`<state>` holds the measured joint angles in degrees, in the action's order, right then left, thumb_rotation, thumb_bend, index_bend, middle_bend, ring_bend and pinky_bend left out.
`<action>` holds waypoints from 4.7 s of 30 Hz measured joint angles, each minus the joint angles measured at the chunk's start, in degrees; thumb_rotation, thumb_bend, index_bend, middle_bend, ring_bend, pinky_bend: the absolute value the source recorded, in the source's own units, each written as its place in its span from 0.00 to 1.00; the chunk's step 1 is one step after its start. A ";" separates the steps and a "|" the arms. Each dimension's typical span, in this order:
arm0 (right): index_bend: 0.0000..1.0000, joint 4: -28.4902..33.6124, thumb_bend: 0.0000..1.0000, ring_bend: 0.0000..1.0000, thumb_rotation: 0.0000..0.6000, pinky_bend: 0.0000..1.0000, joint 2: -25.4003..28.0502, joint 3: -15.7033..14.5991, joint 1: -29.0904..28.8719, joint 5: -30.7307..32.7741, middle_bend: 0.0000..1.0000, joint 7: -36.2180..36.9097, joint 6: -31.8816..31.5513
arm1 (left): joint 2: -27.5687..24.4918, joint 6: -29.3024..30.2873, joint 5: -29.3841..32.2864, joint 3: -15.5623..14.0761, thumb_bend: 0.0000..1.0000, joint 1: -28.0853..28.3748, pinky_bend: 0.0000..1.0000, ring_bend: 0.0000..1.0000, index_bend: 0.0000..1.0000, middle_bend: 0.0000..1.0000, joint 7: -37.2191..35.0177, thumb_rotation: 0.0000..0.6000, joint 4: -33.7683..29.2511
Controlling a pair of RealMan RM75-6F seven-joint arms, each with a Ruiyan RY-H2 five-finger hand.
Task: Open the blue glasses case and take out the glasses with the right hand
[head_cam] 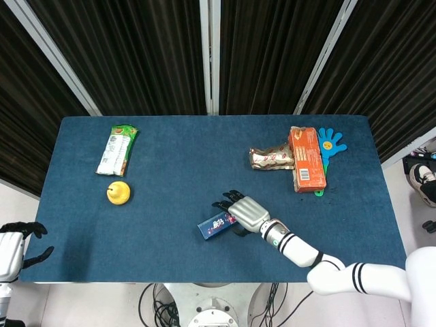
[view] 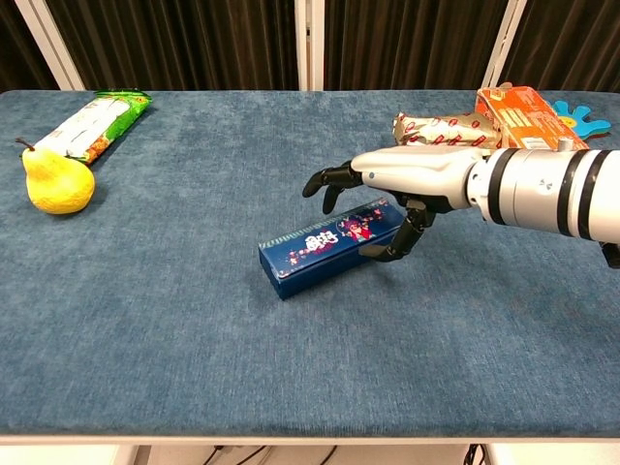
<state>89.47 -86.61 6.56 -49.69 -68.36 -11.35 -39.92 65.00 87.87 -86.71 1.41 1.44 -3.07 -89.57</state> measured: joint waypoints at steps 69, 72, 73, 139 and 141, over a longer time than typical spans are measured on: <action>0.00 5.16 0.02 0.00 1.00 0.00 0.75 -4.15 -1.46 -2.50 0.01 -4.95 -10.44 | -0.25 -0.04 -0.21 -0.14 0.17 0.04 0.36 0.42 0.51 0.54 -0.88 1.00 -0.12; 0.00 2.82 0.01 0.00 1.00 0.00 -2.08 -3.89 -1.81 -2.21 0.00 -5.81 -9.91 | -0.27 -0.05 -0.19 -0.14 0.17 0.03 0.36 0.42 0.51 0.54 -1.07 1.00 -0.09; 0.00 1.95 0.01 0.00 1.00 0.00 -3.19 -3.70 -2.03 -2.00 0.00 -6.12 -9.62 | -0.27 -0.07 -0.17 -0.14 0.17 0.03 0.36 0.42 0.51 0.54 -1.14 1.00 -0.06; 0.00 -1.36 0.63 0.00 1.00 0.00 -2.72 -0.44 3.14 -1.33 0.24 5.54 -2.39 | -0.38 -0.11 -0.30 -0.24 0.17 0.06 0.36 0.42 0.51 0.54 -1.54 1.00 0.05; 0.00 -2.26 0.63 0.00 1.00 0.00 -4.51 0.30 2.22 -1.23 0.24 5.51 -1.99 | -0.39 -0.13 -0.30 -0.24 0.17 0.06 0.36 0.42 0.51 0.54 -1.65 1.00 0.09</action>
<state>87.22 -91.12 6.86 -47.47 -69.59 -5.84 -41.91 64.62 87.74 -87.01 1.16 1.50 -4.73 -89.49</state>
